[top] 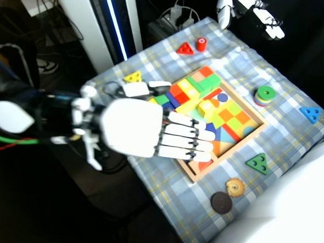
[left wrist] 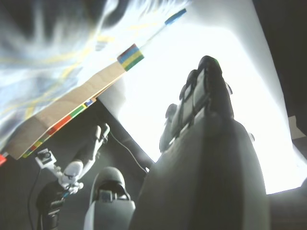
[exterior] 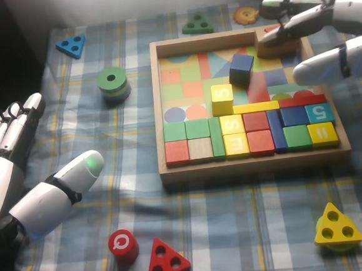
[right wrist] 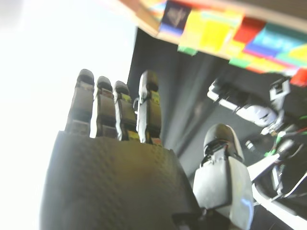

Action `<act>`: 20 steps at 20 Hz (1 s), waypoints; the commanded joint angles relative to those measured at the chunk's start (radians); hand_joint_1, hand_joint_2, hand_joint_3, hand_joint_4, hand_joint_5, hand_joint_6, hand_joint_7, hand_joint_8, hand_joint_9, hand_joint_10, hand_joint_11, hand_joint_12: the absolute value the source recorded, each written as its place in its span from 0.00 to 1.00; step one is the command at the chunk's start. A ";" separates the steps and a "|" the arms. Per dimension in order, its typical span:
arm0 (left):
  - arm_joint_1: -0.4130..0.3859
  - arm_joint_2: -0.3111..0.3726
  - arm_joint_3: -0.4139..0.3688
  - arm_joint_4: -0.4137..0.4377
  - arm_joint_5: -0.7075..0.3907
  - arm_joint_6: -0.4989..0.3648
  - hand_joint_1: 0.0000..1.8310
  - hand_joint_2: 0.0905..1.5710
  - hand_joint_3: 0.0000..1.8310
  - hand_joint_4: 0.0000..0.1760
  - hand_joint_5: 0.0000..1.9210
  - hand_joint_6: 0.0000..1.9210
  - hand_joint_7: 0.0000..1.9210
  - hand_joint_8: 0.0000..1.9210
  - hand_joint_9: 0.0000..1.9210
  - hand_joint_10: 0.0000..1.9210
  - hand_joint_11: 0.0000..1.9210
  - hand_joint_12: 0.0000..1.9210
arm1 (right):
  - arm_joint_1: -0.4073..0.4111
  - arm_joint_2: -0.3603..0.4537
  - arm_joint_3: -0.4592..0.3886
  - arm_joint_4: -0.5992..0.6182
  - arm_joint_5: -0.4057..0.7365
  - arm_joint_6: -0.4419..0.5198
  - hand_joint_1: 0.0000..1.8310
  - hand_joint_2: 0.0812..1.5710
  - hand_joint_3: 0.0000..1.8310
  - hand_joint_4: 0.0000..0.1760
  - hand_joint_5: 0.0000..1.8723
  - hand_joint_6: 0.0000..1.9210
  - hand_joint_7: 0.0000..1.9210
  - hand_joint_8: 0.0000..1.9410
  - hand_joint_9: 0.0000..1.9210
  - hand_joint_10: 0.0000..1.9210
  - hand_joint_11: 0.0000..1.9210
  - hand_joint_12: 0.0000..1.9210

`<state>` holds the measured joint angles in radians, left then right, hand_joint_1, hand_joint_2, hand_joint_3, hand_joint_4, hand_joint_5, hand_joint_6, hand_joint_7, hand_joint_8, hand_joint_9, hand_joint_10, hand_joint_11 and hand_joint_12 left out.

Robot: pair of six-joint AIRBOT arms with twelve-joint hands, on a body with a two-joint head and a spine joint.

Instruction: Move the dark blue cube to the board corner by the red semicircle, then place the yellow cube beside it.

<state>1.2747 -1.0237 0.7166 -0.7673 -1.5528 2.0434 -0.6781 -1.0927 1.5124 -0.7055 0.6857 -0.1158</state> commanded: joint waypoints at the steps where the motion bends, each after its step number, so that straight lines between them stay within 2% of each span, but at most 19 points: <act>1: -0.004 0.003 0.006 0.048 -0.105 -0.004 0.00 0.61 0.00 0.78 0.02 0.00 0.00 0.00 0.00 0.00 0.00 0.00 | 0.024 -0.004 0.006 0.034 0.074 0.020 0.00 0.62 0.00 0.00 0.28 0.01 0.00 0.00 0.00 0.00 0.00 0.00; 3: -0.004 0.001 0.006 0.048 -0.100 -0.004 0.00 0.61 0.00 0.78 0.03 0.00 0.00 0.00 0.00 0.00 0.00 0.00 | 0.042 -0.016 0.007 -0.007 0.065 0.026 0.00 0.59 0.00 0.00 0.30 0.00 0.01 0.00 0.00 0.00 0.00 0.00; 4: -0.004 0.001 0.006 0.048 -0.099 -0.004 0.00 0.61 0.00 0.74 0.03 0.00 0.00 0.00 0.00 0.00 0.00 0.00 | 0.047 -0.022 0.010 -0.019 0.060 0.026 0.00 0.57 0.00 0.20 0.26 0.00 0.00 0.00 0.00 0.00 0.00 0.00; 5: -0.004 0.002 0.005 0.048 -0.099 -0.004 0.00 0.60 0.00 0.77 0.02 0.00 0.00 0.00 0.00 0.00 0.00 0.00 | 0.051 -0.033 0.017 -0.029 0.054 0.026 0.00 0.56 0.00 0.28 0.25 0.00 0.00 0.00 0.00 0.00 0.00 0.00; 6: -0.004 0.001 0.005 0.049 -0.099 -0.004 0.00 0.59 0.00 0.76 0.02 0.00 0.00 0.00 0.00 0.00 0.00 0.00 | 0.053 -0.044 0.025 -0.037 0.049 0.026 0.00 0.57 0.00 0.29 0.23 0.00 0.00 0.00 0.00 0.00 0.00 0.00; 7: -0.005 0.000 0.006 0.049 -0.099 -0.004 0.00 0.60 0.00 0.76 0.03 0.00 0.00 0.00 0.00 0.00 0.00 0.00 | 0.053 -0.050 0.030 -0.040 0.045 0.026 0.00 0.56 0.00 0.42 0.20 0.00 0.00 0.00 0.00 0.00 0.00 0.00; 8: -0.005 -0.001 0.006 0.049 -0.098 -0.004 0.00 0.61 0.00 0.73 0.03 0.00 0.00 0.00 0.00 0.00 0.00 0.00 | 0.053 -0.062 0.039 -0.046 0.041 0.026 0.00 0.55 0.00 0.39 0.16 0.00 0.00 0.00 0.00 0.00 0.00 0.00; 9: -0.005 -0.001 0.006 0.049 -0.097 -0.004 0.00 0.62 0.01 0.74 0.03 0.00 0.00 0.00 0.00 0.00 0.00 0.00 | 0.054 -0.069 0.045 -0.051 0.038 0.026 0.00 0.55 0.00 0.34 0.20 0.02 0.00 0.00 0.00 0.00 0.00 0.00; 10: -0.005 0.000 0.006 0.049 -0.097 -0.004 0.00 0.61 0.00 0.79 0.03 0.00 0.00 0.00 0.00 0.00 0.00 0.00 | 0.055 -0.074 0.049 -0.054 0.036 0.026 0.00 0.54 0.00 0.27 0.20 0.01 0.00 0.00 0.00 0.00 0.00 0.00; 11: -0.005 0.000 0.006 0.049 -0.097 -0.004 0.00 0.61 0.00 0.78 0.03 0.00 0.00 0.00 0.00 0.00 0.00 0.00 | 0.055 -0.077 0.051 -0.056 0.034 0.026 0.00 0.54 0.00 0.16 0.21 0.01 0.00 0.00 0.00 0.00 0.00 0.00; 12: -0.006 0.000 0.006 0.049 -0.097 -0.004 0.00 0.60 0.00 0.78 0.03 0.00 0.00 0.00 0.00 0.00 0.00 0.00 | 0.056 -0.081 0.054 -0.060 0.030 0.026 0.00 0.54 0.00 0.18 0.21 0.00 0.00 0.00 0.00 0.00 0.00 0.00; 13: -0.006 0.000 0.006 0.049 -0.095 -0.004 0.00 0.60 0.00 0.78 0.03 0.00 0.00 0.00 0.00 0.00 0.00 0.00 | 0.056 -0.086 0.058 -0.064 0.028 0.026 0.00 0.53 0.00 0.42 0.16 0.00 0.00 0.00 0.00 0.00 0.00 0.00; 14: -0.006 0.000 0.006 0.049 -0.095 -0.004 0.00 0.60 0.00 0.77 0.03 0.00 0.00 0.00 0.00 0.00 0.00 0.00 | 0.056 -0.090 0.062 -0.066 0.025 0.026 0.00 0.55 0.00 0.43 0.12 0.00 0.01 0.00 0.00 0.00 0.00 0.00; 15: -0.006 0.000 0.005 0.049 -0.094 -0.004 0.00 0.60 0.00 0.76 0.03 0.00 0.00 0.00 0.00 0.00 0.00 0.00 | 0.056 -0.094 0.065 -0.067 0.022 0.026 0.00 0.55 0.00 0.35 0.12 0.01 0.00 0.00 0.00 0.00 0.00 0.00; 16: -0.006 0.001 0.004 0.051 -0.094 -0.004 0.00 0.61 0.00 0.79 0.03 0.00 0.00 0.00 0.00 0.00 0.00 0.00 | 0.056 -0.096 0.065 -0.066 0.019 0.026 0.00 0.57 0.00 0.17 0.17 0.01 0.00 0.00 0.00 0.00 0.00 0.00; 17: -0.006 0.001 0.004 0.051 -0.094 -0.004 0.00 0.61 0.00 0.79 0.03 0.00 0.00 0.00 0.00 0.00 0.00 0.00 | 0.056 -0.097 0.065 -0.065 0.018 0.026 0.00 0.57 0.00 0.17 0.17 0.01 0.00 0.00 0.00 0.00 0.00 0.00; 19: -0.006 0.002 0.002 0.050 -0.095 -0.004 0.00 0.61 0.00 0.77 0.02 0.00 0.00 0.00 0.00 0.00 0.00 0.00 | 0.046 -0.105 0.066 -0.064 0.014 0.029 0.00 0.60 0.01 0.00 0.22 0.01 0.00 0.00 0.00 0.00 0.00 0.00; 20: -0.006 0.003 0.001 0.050 -0.096 -0.004 0.00 0.60 0.00 0.78 0.02 0.00 0.00 0.00 0.00 0.00 0.00 0.00 | 0.041 -0.105 0.066 -0.064 0.012 0.033 0.00 0.60 0.01 0.00 0.22 0.01 0.00 0.00 0.00 0.00 0.00 0.00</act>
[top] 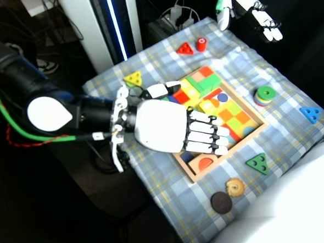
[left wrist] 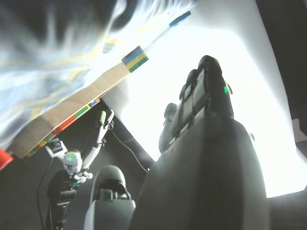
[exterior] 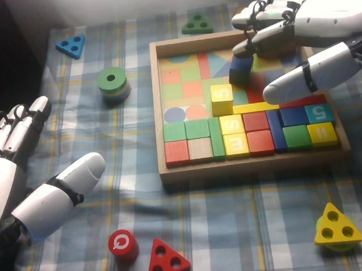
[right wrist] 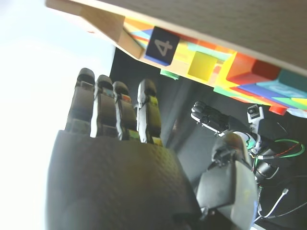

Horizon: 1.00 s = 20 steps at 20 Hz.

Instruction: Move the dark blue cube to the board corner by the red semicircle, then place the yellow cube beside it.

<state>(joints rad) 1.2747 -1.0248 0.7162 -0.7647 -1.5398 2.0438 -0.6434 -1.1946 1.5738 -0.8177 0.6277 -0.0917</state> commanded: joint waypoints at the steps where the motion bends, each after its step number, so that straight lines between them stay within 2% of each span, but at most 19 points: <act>1: -0.006 0.004 0.001 0.048 -0.109 -0.004 0.00 0.60 0.00 0.75 0.02 0.00 0.00 0.00 0.00 0.00 0.00 0.00 | 0.003 -0.003 0.005 0.048 0.069 0.010 0.00 0.61 0.01 0.00 0.22 0.00 0.00 0.00 0.00 0.00 0.00 0.00; 2: -0.006 0.004 0.001 0.048 -0.110 -0.004 0.00 0.61 0.00 0.75 0.02 0.00 0.00 0.00 0.00 0.00 0.00 0.00 | -0.001 -0.003 0.005 0.045 0.064 0.010 0.00 0.62 0.01 0.00 0.22 0.00 0.00 0.00 0.00 0.00 0.00 0.00; 4: -0.006 0.003 0.001 0.048 -0.109 -0.004 0.00 0.61 0.00 0.66 0.03 0.00 0.00 0.00 0.00 0.00 0.00 0.00 | -0.005 -0.002 0.006 0.034 0.051 0.010 0.00 0.64 0.02 0.00 0.23 0.01 0.01 0.01 0.00 0.00 0.00 0.00; 5: -0.006 0.003 0.001 0.047 -0.109 -0.004 0.00 0.61 0.00 0.70 0.02 0.00 0.00 0.00 0.00 0.00 0.00 0.00 | -0.009 -0.002 0.006 0.031 0.046 0.010 0.00 0.64 0.02 0.00 0.22 0.00 0.02 0.01 0.00 0.00 0.00 0.00; 6: -0.005 0.002 0.000 0.047 -0.109 -0.004 0.00 0.61 0.00 0.68 0.03 0.00 0.00 0.00 0.00 0.00 0.00 0.00 | -0.011 -0.002 0.005 0.031 0.043 0.010 0.00 0.64 0.02 0.00 0.21 0.00 0.02 0.01 0.00 0.00 0.00 0.00; 7: -0.005 0.002 -0.001 0.047 -0.110 -0.004 0.00 0.62 0.01 0.62 0.03 0.00 0.00 0.00 0.00 0.00 0.00 0.00 | -0.013 -0.001 0.004 0.031 0.040 0.012 0.00 0.63 0.01 0.00 0.21 0.00 0.02 0.01 0.00 0.00 0.00 0.00; 9: -0.005 0.004 -0.002 0.047 -0.110 -0.004 0.00 0.62 0.00 0.71 0.03 0.00 0.00 0.00 0.00 0.00 0.00 0.00 | -0.025 0.007 0.001 0.029 0.032 0.025 0.00 0.63 0.01 0.00 0.20 0.00 0.02 0.00 0.00 0.00 0.00 0.00; 10: -0.005 0.005 -0.002 0.046 -0.109 -0.004 0.00 0.63 0.01 0.67 0.03 0.00 0.00 0.00 0.00 0.00 0.00 0.00 | -0.029 0.019 -0.001 0.016 0.026 0.044 0.00 0.63 0.01 0.00 0.21 0.00 0.02 0.00 0.00 0.00 0.00 0.00; 11: -0.005 0.005 -0.003 0.044 -0.107 -0.004 0.00 0.62 0.01 0.66 0.03 0.00 0.00 0.00 0.00 0.00 0.00 0.00 | -0.029 0.031 -0.006 0.011 0.017 0.049 0.00 0.62 0.01 0.05 0.22 0.01 0.01 0.00 0.00 0.00 0.00 0.00; 12: -0.004 0.004 -0.003 0.043 -0.105 -0.004 0.00 0.62 0.00 0.64 0.03 0.00 0.00 0.00 0.00 0.00 0.00 0.00 | -0.029 0.048 -0.016 0.010 0.008 0.049 0.00 0.62 0.00 0.21 0.21 0.00 0.02 0.00 0.00 0.00 0.00 0.00; 14: -0.004 0.004 -0.003 0.042 -0.104 -0.004 0.00 0.62 0.00 0.66 0.03 0.00 0.00 0.00 0.00 0.00 0.00 0.00 | -0.029 0.073 -0.029 0.010 -0.004 0.049 0.00 0.60 0.00 0.23 0.19 0.00 0.00 0.00 0.00 0.00 0.00 0.00; 15: -0.004 0.004 -0.004 0.040 -0.104 -0.004 0.00 0.62 0.00 0.66 0.03 0.00 0.00 0.00 0.00 0.00 0.00 0.00 | -0.029 0.083 -0.035 0.010 -0.012 0.049 0.00 0.59 0.00 0.38 0.20 0.01 0.00 0.00 0.00 0.00 0.00 0.00; 16: -0.004 0.004 -0.004 0.040 -0.103 -0.004 0.00 0.63 0.00 0.65 0.03 0.00 0.00 0.00 0.00 0.00 0.00 0.00 | -0.029 0.088 -0.037 0.008 -0.015 0.049 0.00 0.59 0.00 0.40 0.22 0.01 0.00 0.00 0.00 0.00 0.00 0.00; 17: -0.004 0.005 -0.003 0.040 -0.098 -0.004 0.00 0.63 0.00 0.60 0.04 0.00 0.00 0.00 0.00 0.00 0.00 0.00 | -0.029 0.099 -0.040 0.001 -0.024 0.049 0.00 0.58 0.00 0.55 0.22 0.01 0.00 0.00 0.00 0.00 0.00 0.00; 19: -0.005 0.005 -0.003 0.040 -0.096 -0.004 0.00 0.63 0.00 0.58 0.04 0.00 0.00 0.00 0.00 0.00 0.00 0.00 | -0.028 0.113 -0.041 0.000 -0.033 0.048 0.00 0.57 0.00 0.43 0.23 0.01 0.00 0.00 0.00 0.00 0.00 0.00; 20: -0.005 0.005 -0.004 0.040 -0.096 -0.004 0.00 0.63 0.00 0.57 0.04 0.00 0.00 0.00 0.00 0.00 0.00 0.00 | -0.028 0.117 -0.040 0.000 -0.036 0.048 0.00 0.57 0.00 0.43 0.23 0.01 0.00 0.00 0.00 0.00 0.00 0.00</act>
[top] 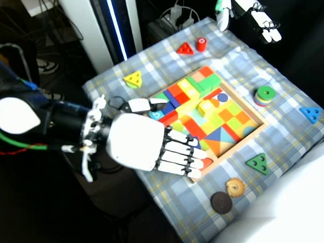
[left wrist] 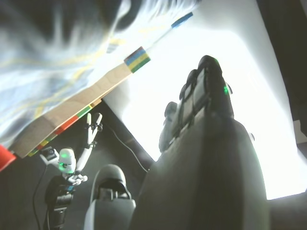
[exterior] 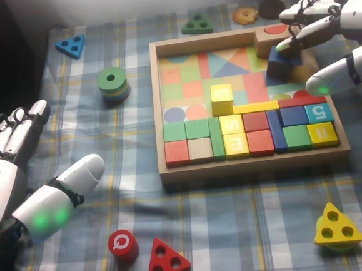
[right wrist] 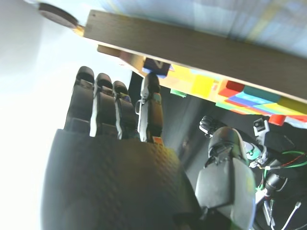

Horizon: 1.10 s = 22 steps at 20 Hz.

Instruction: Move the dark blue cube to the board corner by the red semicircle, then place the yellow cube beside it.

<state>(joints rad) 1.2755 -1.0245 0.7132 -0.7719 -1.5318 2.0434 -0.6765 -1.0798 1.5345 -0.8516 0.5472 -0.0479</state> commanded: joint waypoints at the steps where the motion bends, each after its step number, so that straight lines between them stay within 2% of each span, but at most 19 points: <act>1: -0.005 0.004 0.000 0.047 -0.104 -0.004 0.00 0.63 0.00 0.56 0.04 0.00 0.00 0.00 0.00 0.00 0.00 0.00 | 0.005 0.007 -0.001 0.034 0.039 0.002 0.00 0.58 0.00 0.38 0.23 0.01 0.00 0.00 0.00 0.00 0.00 0.00; 3: -0.005 0.004 -0.001 0.047 -0.103 -0.004 0.00 0.63 0.01 0.49 0.04 0.00 0.01 0.00 0.00 0.00 0.00 0.00 | 0.005 0.013 0.000 0.033 0.025 -0.009 0.00 0.60 0.00 0.38 0.22 0.00 0.00 0.00 0.00 0.00 0.00 0.00; 4: -0.005 0.004 -0.001 0.047 -0.103 -0.004 0.00 0.64 0.01 0.54 0.04 0.00 0.00 0.00 0.00 0.00 0.00 0.00 | 0.005 0.017 0.000 0.033 0.018 -0.014 0.00 0.60 0.00 0.45 0.21 0.00 0.00 0.00 0.00 0.00 0.00 0.00; 6: -0.005 0.004 -0.001 0.048 -0.103 -0.003 0.00 0.64 0.01 0.54 0.03 0.00 0.00 0.00 0.00 0.00 0.00 0.00 | 0.016 0.026 0.002 0.037 0.007 -0.025 0.00 0.63 0.01 0.44 0.22 0.00 0.00 0.00 0.00 0.00 0.00 0.00; 7: -0.005 0.003 -0.001 0.048 -0.103 -0.003 0.00 0.64 0.01 0.52 0.03 0.00 0.00 0.00 0.00 0.00 0.00 0.00 | 0.024 0.029 0.008 0.037 -0.003 -0.032 0.00 0.64 0.02 0.35 0.21 0.00 0.00 0.00 0.00 0.00 0.00 0.00; 8: -0.005 0.003 0.000 0.048 -0.102 -0.003 0.00 0.64 0.01 0.55 0.04 0.00 0.01 0.00 0.00 0.00 0.00 0.00 | 0.025 0.029 0.013 0.037 -0.010 -0.037 0.00 0.63 0.01 0.14 0.21 0.00 0.00 0.00 0.00 0.00 0.00 0.00; 9: -0.006 0.003 0.000 0.048 -0.099 -0.003 0.00 0.65 0.01 0.49 0.04 0.00 0.01 0.00 0.00 0.00 0.00 0.00 | 0.026 0.029 0.020 0.037 -0.018 -0.045 0.00 0.61 0.00 0.02 0.20 0.00 0.00 0.00 0.00 0.00 0.00 0.00; 10: -0.006 0.003 0.001 0.047 -0.099 -0.004 0.00 0.64 0.01 0.49 0.04 0.00 0.00 0.00 0.00 0.00 0.00 0.00 | 0.027 0.026 0.029 0.037 -0.024 -0.051 0.00 0.61 0.00 0.00 0.20 0.00 0.00 0.00 0.00 0.00 0.00 0.00; 12: -0.006 0.003 0.000 0.047 -0.100 -0.004 0.00 0.64 0.00 0.47 0.04 0.00 0.01 0.00 0.00 0.00 0.00 0.00 | 0.036 0.013 0.045 0.037 -0.030 -0.053 0.00 0.64 0.01 0.00 0.20 0.00 0.00 0.00 0.00 0.00 0.00 0.00; 13: -0.006 0.004 0.000 0.047 -0.100 -0.004 0.00 0.64 0.01 0.42 0.04 0.00 0.01 0.00 0.00 0.00 0.00 0.00 | 0.042 0.010 0.049 0.041 -0.030 -0.053 0.00 0.66 0.02 0.00 0.19 0.00 0.00 0.00 0.00 0.00 0.00 0.00; 17: -0.004 0.002 -0.001 0.044 -0.102 -0.004 0.00 0.65 0.01 0.48 0.05 0.00 0.01 0.00 0.00 0.00 0.00 0.00 | 0.063 0.010 0.026 0.051 -0.019 -0.067 0.00 0.68 0.02 0.00 0.17 0.00 0.00 0.00 0.00 0.00 0.00 0.00; 19: -0.003 0.002 -0.001 0.044 -0.102 -0.004 0.00 0.66 0.01 0.40 0.04 0.00 0.00 0.00 0.00 0.00 0.00 0.00 | 0.107 0.013 -0.021 0.093 -0.008 -0.132 0.00 0.70 0.03 0.00 0.16 0.00 0.00 0.00 0.00 0.00 0.00 0.00; 21: -0.002 0.002 -0.001 0.043 -0.101 -0.004 0.00 0.65 0.01 0.48 0.04 0.00 0.01 0.00 0.00 0.00 0.00 0.00 | 0.127 0.047 -0.065 0.129 0.026 -0.166 0.00 0.68 0.02 0.00 0.18 0.01 0.00 0.00 0.00 0.00 0.00 0.00; 22: -0.002 0.001 -0.001 0.042 -0.101 -0.004 0.00 0.65 0.01 0.42 0.04 0.00 0.01 0.00 0.00 0.00 0.00 0.00 | 0.143 0.066 -0.095 0.142 0.056 -0.177 0.00 0.67 0.01 0.00 0.15 0.00 0.00 0.00 0.00 0.00 0.00 0.00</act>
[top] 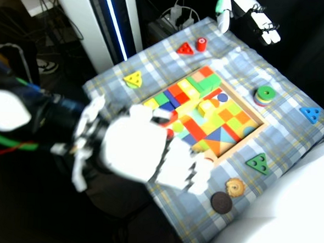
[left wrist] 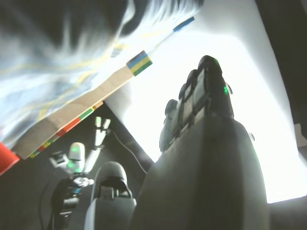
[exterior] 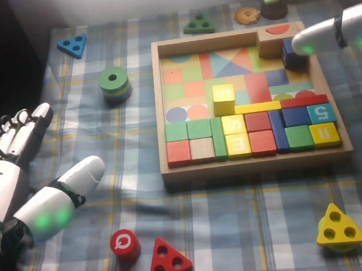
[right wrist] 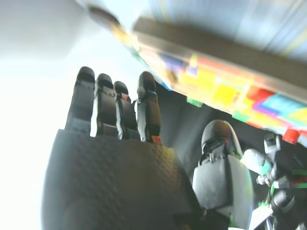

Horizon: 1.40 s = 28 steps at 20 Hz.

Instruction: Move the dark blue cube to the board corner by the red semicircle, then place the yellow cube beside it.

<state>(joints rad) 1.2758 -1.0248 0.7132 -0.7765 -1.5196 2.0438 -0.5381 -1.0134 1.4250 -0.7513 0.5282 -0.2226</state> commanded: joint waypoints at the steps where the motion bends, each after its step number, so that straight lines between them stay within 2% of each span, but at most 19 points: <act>1: -0.002 0.002 0.000 0.046 -0.113 -0.004 0.00 0.66 0.01 0.35 0.05 0.00 0.01 0.00 0.00 0.00 0.00 0.00 | 0.019 0.015 -0.015 0.044 0.099 -0.009 0.00 0.67 0.01 0.00 0.16 0.01 0.00 0.00 0.00 0.00 0.00 0.00; 4: -0.002 0.001 0.002 0.046 -0.111 -0.004 0.00 0.65 0.00 0.43 0.04 0.00 0.00 0.00 0.00 0.00 0.00 0.00 | 0.026 0.034 -0.085 0.031 0.152 -0.011 0.00 0.64 0.00 0.03 0.20 0.01 0.00 0.00 0.00 0.00 0.00 0.00; 5: -0.003 0.001 0.002 0.046 -0.110 -0.004 0.00 0.65 0.00 0.42 0.04 0.00 0.01 0.00 0.00 0.00 0.00 0.00 | 0.024 0.032 -0.102 0.000 0.163 0.010 0.00 0.62 0.00 0.06 0.20 0.00 0.00 0.00 0.00 0.00 0.00 0.00; 6: -0.003 0.001 0.001 0.046 -0.110 -0.004 0.00 0.66 0.01 0.39 0.05 0.00 0.01 0.00 0.00 0.00 0.00 0.00 | 0.024 0.032 -0.107 -0.037 0.173 0.050 0.00 0.61 0.00 0.00 0.21 0.01 0.01 0.00 0.00 0.00 0.00 0.00; 8: -0.003 0.001 0.001 0.046 -0.110 -0.004 0.00 0.65 0.00 0.41 0.05 0.00 0.01 0.00 0.00 0.00 0.00 0.00 | 0.024 0.021 -0.108 -0.093 0.187 0.109 0.00 0.61 0.00 0.00 0.19 0.00 0.01 0.00 0.00 0.00 0.00 0.00; 11: -0.003 0.001 0.001 0.045 -0.112 -0.004 0.00 0.65 0.00 0.37 0.05 0.00 0.01 0.00 0.00 0.00 0.00 0.00 | 0.019 -0.019 -0.103 -0.126 0.186 0.111 0.00 0.58 0.00 0.00 0.19 0.01 0.00 0.00 0.00 0.00 0.00 0.00; 12: -0.003 0.001 0.001 0.045 -0.111 -0.004 0.00 0.66 0.00 0.32 0.05 0.00 0.01 0.00 0.00 0.00 0.00 0.00 | 0.015 -0.030 -0.099 -0.137 0.186 0.114 0.00 0.57 0.00 0.00 0.20 0.01 0.01 0.00 0.00 0.00 0.00 0.00; 13: -0.003 0.001 0.001 0.045 -0.111 -0.004 0.00 0.65 0.00 0.34 0.04 0.00 0.01 0.00 0.00 0.00 0.00 0.00 | 0.010 -0.040 -0.093 -0.148 0.185 0.122 0.00 0.56 0.00 0.07 0.21 0.00 0.01 0.00 0.00 0.00 0.00 0.00; 14: -0.003 0.001 0.001 0.046 -0.111 -0.004 0.00 0.66 0.00 0.41 0.04 0.00 0.01 0.00 0.00 0.00 0.00 0.00 | -0.002 -0.061 -0.078 -0.163 0.181 0.134 0.00 0.55 0.00 0.33 0.23 0.01 0.01 0.00 0.00 0.00 0.00 0.00; 15: -0.003 0.001 0.001 0.045 -0.110 -0.004 0.00 0.66 0.00 0.41 0.04 0.00 0.01 0.00 0.00 0.00 0.00 0.00 | -0.007 -0.068 -0.072 -0.164 0.180 0.135 0.00 0.55 0.00 0.33 0.23 0.01 0.01 0.00 0.00 0.00 0.00 0.00; 16: -0.003 0.000 0.001 0.045 -0.110 -0.004 0.00 0.66 0.00 0.42 0.04 0.00 0.01 0.00 0.00 0.00 0.00 0.00 | -0.014 -0.077 -0.064 -0.165 0.177 0.135 0.00 0.55 0.00 0.39 0.22 0.00 0.00 0.00 0.00 0.00 0.00 0.00; 18: -0.003 -0.001 0.001 0.045 -0.108 -0.004 0.00 0.66 0.00 0.30 0.05 0.00 0.02 0.00 0.00 0.00 0.00 0.00 | -0.030 -0.095 -0.047 -0.164 0.172 0.138 0.00 0.52 0.00 0.53 0.21 0.00 0.00 0.00 0.00 0.00 0.00 0.00; 19: -0.003 -0.002 0.001 0.045 -0.107 -0.004 0.00 0.66 0.00 0.33 0.05 0.00 0.01 0.00 0.00 0.00 0.00 0.00 | -0.038 -0.106 -0.037 -0.164 0.166 0.139 0.00 0.51 0.00 0.44 0.21 0.00 0.00 0.00 0.00 0.00 0.00 0.00; 21: -0.003 -0.002 0.000 0.043 -0.109 -0.005 0.00 0.65 0.00 0.41 0.05 0.00 0.01 0.00 0.00 0.00 0.00 0.00 | -0.040 -0.123 -0.024 -0.164 0.162 0.139 0.00 0.50 0.00 0.16 0.22 0.01 0.00 0.00 0.00 0.00 0.00 0.00; 22: -0.003 -0.002 0.000 0.042 -0.112 -0.005 0.00 0.65 0.00 0.40 0.04 0.00 0.01 0.00 0.00 0.00 0.00 0.00 | -0.040 -0.134 -0.015 -0.164 0.158 0.139 0.00 0.51 0.00 0.05 0.22 0.01 0.00 0.00 0.00 0.00 0.00 0.00; 24: -0.003 -0.001 0.000 0.042 -0.113 -0.005 0.00 0.66 0.00 0.37 0.04 0.00 0.01 0.00 0.00 0.00 0.00 0.00 | -0.049 -0.145 -0.005 -0.166 0.156 0.139 0.00 0.54 0.00 0.00 0.23 0.01 0.00 0.00 0.00 0.00 0.00 0.00; 25: -0.003 -0.001 0.000 0.042 -0.112 -0.004 0.00 0.65 0.00 0.41 0.04 0.00 0.01 0.00 0.00 0.00 0.00 0.00 | -0.054 -0.150 0.000 -0.172 0.151 0.139 0.00 0.54 0.00 0.00 0.24 0.01 0.00 0.00 0.00 0.00 0.00 0.00; 27: -0.003 -0.001 0.000 0.042 -0.112 -0.004 0.00 0.65 0.00 0.39 0.05 0.00 0.01 0.00 0.00 0.00 0.00 0.00 | -0.060 -0.155 0.003 -0.185 0.138 0.139 0.00 0.55 0.00 0.08 0.23 0.01 0.00 0.00 0.00 0.00 0.00 0.00; 28: -0.003 -0.001 0.000 0.042 -0.112 -0.004 0.00 0.65 0.00 0.45 0.04 0.00 0.01 0.00 0.00 0.00 0.00 0.00 | -0.064 -0.156 0.003 -0.193 0.131 0.139 0.00 0.55 0.00 0.37 0.23 0.01 0.00 0.00 0.00 0.00 0.00 0.00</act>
<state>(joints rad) 1.2766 -1.0248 0.7132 -0.7818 -1.5181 2.0434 -0.6109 -1.1652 1.4250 -0.9913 0.5961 -0.0883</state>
